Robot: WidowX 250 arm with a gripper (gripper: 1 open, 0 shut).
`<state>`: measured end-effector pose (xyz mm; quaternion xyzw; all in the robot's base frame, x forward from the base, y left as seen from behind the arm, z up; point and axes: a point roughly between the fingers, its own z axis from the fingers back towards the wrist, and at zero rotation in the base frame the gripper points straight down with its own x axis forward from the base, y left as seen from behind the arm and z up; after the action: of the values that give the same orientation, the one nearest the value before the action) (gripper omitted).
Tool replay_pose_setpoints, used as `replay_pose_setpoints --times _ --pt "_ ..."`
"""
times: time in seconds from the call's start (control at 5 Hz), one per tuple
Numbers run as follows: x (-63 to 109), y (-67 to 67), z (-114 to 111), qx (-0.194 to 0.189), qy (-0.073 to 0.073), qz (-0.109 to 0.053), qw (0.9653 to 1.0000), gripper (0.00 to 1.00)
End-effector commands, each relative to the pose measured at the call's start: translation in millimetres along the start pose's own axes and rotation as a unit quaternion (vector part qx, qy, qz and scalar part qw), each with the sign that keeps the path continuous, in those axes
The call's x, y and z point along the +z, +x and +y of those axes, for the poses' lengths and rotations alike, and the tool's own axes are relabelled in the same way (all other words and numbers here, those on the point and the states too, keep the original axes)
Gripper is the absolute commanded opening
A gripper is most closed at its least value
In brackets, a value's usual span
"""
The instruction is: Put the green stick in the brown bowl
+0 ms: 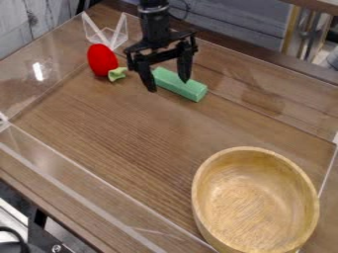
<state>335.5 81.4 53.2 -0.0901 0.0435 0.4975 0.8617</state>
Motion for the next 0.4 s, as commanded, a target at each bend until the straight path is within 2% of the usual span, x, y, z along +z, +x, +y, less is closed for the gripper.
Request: replay_pose_setpoints --times 0.0,0.2 --pt "12.3 16.2 -12.0 0.054 -0.037 -0.033 0.9973 1.0" --pt "9.0 19.2 -20.4 0.098 -0.05 -0.041 0.9931 1.0"
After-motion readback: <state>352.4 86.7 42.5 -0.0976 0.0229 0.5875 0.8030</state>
